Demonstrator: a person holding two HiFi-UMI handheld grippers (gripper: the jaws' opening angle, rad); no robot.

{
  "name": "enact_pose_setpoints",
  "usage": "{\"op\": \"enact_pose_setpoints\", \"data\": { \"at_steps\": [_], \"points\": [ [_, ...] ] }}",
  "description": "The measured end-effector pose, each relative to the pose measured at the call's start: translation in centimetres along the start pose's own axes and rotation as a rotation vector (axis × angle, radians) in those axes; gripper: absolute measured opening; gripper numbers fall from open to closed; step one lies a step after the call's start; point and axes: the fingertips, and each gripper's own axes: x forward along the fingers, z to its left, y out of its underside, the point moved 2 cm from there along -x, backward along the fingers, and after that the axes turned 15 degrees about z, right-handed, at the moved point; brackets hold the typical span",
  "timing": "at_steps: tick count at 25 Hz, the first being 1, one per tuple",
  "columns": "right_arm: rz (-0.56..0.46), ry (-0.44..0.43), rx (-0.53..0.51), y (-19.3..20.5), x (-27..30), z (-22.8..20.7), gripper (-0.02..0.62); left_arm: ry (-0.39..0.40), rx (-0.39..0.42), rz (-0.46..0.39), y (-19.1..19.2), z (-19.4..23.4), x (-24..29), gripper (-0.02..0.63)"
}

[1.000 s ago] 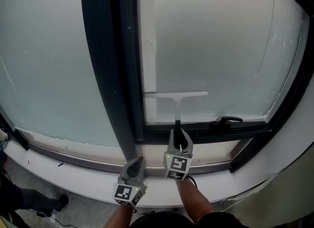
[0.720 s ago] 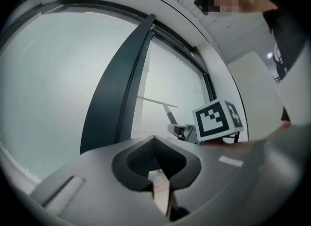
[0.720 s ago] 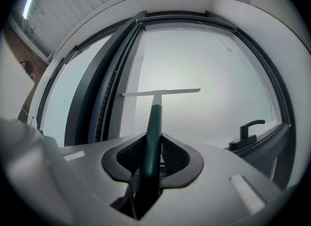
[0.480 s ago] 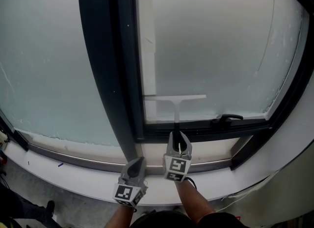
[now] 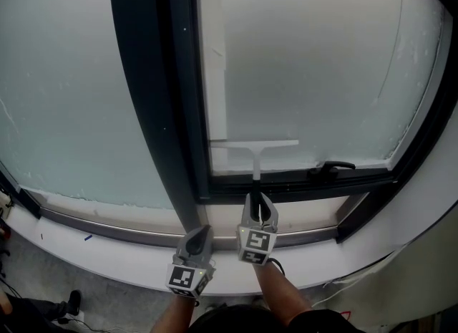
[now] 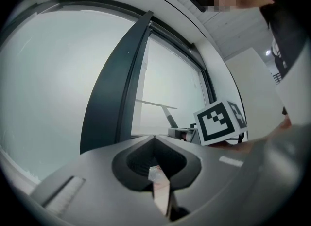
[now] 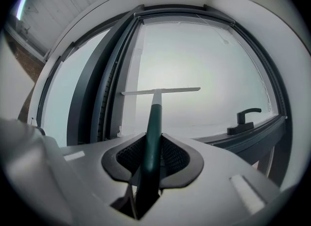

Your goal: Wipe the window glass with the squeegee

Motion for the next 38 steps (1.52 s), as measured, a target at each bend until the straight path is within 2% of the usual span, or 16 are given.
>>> {"op": "enact_pose_setpoints", "data": {
  "at_steps": [11, 18, 23, 26, 28, 30, 35, 38],
  "points": [
    [0.057, -0.017, 0.062, 1.8, -0.6, 0.3, 0.095, 0.000, -0.010, 0.014, 0.7, 0.1, -0.2, -0.002],
    [0.089, -0.008, 0.010, 3.6, -0.4, 0.1, 0.095, 0.000, -0.003, 0.022, 1.0, -0.3, -0.6, -0.002],
    [0.092, -0.018, 0.021, 3.8, -0.4, 0.2, 0.095, -0.007, -0.008, 0.025, 1.1, -0.1, -0.7, -0.002],
    [0.056, -0.015, 0.064, 3.0, -1.1, -0.2, 0.095, -0.005, -0.010, 0.034, 1.4, -0.1, -0.5, -0.002],
    [0.000, -0.007, 0.074, 1.3, -1.8, -0.9, 0.095, 0.006, -0.002, 0.027, 1.0, -0.4, -0.5, -0.002],
    [-0.060, -0.017, 0.070, -2.1, -2.4, -1.8, 0.095, 0.014, 0.003, 0.009, 0.3, -0.7, -0.3, -0.002],
    [-0.311, -0.014, 0.029, -15.3, -4.1, -5.5, 0.095, 0.055, 0.057, -0.028, -2.9, -2.0, 0.6, -0.002],
    [-0.409, -0.008, 0.026, -22.5, -5.0, -7.9, 0.095, 0.082, 0.061, -0.086, -4.6, -3.1, 1.8, -0.002]
  ]
}}
